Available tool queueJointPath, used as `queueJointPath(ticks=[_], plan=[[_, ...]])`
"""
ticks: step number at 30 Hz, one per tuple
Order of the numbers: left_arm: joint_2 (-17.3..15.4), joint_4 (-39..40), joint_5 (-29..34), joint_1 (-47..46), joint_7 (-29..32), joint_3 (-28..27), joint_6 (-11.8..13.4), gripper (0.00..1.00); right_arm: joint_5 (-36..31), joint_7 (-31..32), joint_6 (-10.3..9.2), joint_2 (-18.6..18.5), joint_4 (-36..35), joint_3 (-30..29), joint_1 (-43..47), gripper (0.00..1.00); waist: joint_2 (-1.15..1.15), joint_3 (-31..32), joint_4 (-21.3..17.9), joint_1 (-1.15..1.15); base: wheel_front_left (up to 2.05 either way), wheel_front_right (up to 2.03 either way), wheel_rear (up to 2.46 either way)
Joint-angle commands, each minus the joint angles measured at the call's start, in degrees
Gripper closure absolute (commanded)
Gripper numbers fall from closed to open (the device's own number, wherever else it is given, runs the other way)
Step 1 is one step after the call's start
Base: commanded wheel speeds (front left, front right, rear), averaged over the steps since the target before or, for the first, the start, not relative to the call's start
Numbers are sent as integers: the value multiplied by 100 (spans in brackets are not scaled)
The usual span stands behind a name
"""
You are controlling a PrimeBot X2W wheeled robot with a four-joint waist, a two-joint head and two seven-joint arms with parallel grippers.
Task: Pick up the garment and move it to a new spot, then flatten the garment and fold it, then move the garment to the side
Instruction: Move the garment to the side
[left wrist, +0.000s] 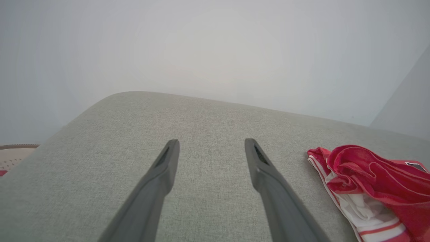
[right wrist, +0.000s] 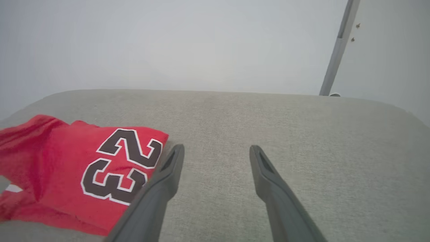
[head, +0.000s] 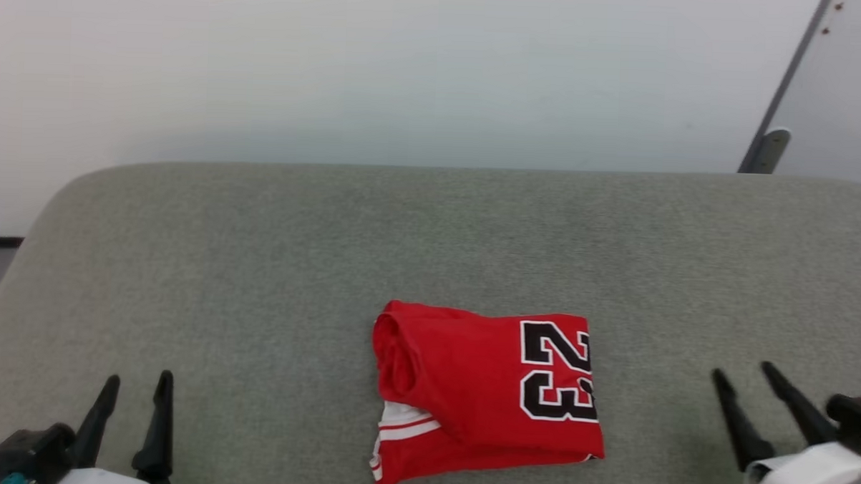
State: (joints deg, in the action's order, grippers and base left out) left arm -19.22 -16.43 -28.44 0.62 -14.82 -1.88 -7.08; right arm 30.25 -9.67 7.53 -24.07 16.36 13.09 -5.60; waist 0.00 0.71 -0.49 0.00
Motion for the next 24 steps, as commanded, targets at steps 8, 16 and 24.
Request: queueJointPath(ticks=[8,16,24], plan=[[49,146,32,-167,16,160,15,0,331,523,-10,-12,-17,840,-605,0,0,-320,513,0,0,0,0],[123,122,24,-355,-7,315,-3,0,650,1308,-10,-209,384,1336,-1030,0,0,-635,868,0,0,0,0],[173,44,28,-533,-24,427,-20,0,920,1975,-10,-303,674,1655,-1389,0,0,-918,1052,0,0,0,0]])
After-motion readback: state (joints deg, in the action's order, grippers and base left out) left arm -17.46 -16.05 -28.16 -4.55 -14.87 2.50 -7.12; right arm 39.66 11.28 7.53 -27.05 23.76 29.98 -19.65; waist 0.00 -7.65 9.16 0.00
